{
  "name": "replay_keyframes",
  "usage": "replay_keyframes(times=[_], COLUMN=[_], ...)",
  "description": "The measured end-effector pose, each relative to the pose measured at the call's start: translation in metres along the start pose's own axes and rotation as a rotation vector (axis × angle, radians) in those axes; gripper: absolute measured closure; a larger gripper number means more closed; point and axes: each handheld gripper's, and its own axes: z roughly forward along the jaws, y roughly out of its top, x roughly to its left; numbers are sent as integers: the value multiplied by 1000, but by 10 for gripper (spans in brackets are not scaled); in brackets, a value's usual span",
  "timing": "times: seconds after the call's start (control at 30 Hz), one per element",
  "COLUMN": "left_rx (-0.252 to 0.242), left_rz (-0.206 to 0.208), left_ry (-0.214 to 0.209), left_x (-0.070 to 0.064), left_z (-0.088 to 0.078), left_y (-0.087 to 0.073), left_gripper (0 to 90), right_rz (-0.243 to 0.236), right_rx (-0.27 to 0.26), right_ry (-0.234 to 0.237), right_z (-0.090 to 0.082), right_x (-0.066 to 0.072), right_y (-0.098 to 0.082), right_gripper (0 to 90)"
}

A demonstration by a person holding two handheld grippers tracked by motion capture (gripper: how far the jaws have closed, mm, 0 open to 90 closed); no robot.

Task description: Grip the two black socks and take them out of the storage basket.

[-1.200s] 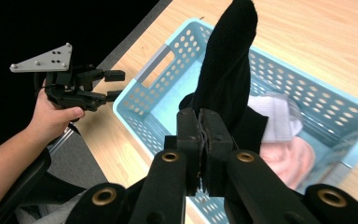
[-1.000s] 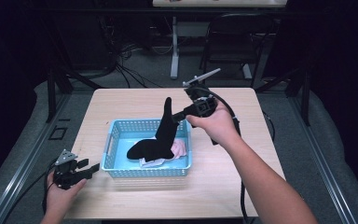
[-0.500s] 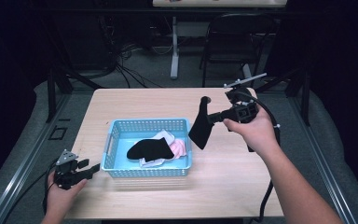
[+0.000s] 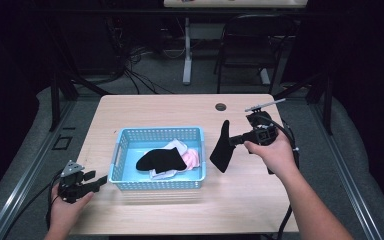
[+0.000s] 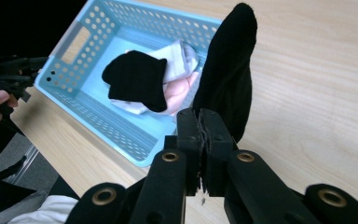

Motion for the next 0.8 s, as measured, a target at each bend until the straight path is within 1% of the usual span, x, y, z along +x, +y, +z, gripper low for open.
replay_keyframes(times=[0.03,0.1,0.2,0.3,0.33,0.37,0.4,0.43,0.47,0.5,0.53,0.6,0.63,0.67,0.7,0.77,0.8], left_rx=[0,-4,-6,-5,-5,-3,-3,-2,-2,1,1,-1,0,0,1,3,4], left_rz=[0,-6,-7,-8,-8,-8,-8,-5,-6,-2,-2,-4,-3,-4,-4,-5,-6], left_ry=[0,0,1,2,2,2,1,1,1,1,4,1,1,1,1,-1,0], left_x=[0,0,0,0,0,0,0,0,0,0,0,-1,-1,-1,-1,-1,-1], left_z=[0,0,0,0,0,0,0,0,0,0,1,1,1,1,1,1,1], left_y=[0,0,-1,-1,-1,-1,-1,-1,-1,-1,-1,-1,-1,-1,-1,-1,-1], left_gripper=[432,433,433,433,433,433,433,433,433,433,433,433,433,433,433,433,433], right_rz=[10,34,59,85,94,106,126,134,137,142,159,182,185,194,190,208,217], right_rx=[4,15,41,76,82,96,95,105,104,104,102,102,111,114,115,95,90], right_ry=[-3,-5,-33,-94,-108,-126,-143,-161,-186,-201,-200,-216,-217,-233,-246,-226,-226], right_z=[3,11,20,30,32,32,33,33,33,33,33,33,32,33,33,33,33], right_x=[-2,-10,-24,-43,-47,-54,-60,-65,-69,-73,-79,-86,-89,-92,-95,-99,-100], right_y=[-1,-5,-11,-20,-22,-25,-28,-30,-32,-34,-36,-40,-41,-43,-44,-46,-47], right_gripper=[880,879,878,878,878,878,878,878,877,877,877,876,875,873,868,830,811])
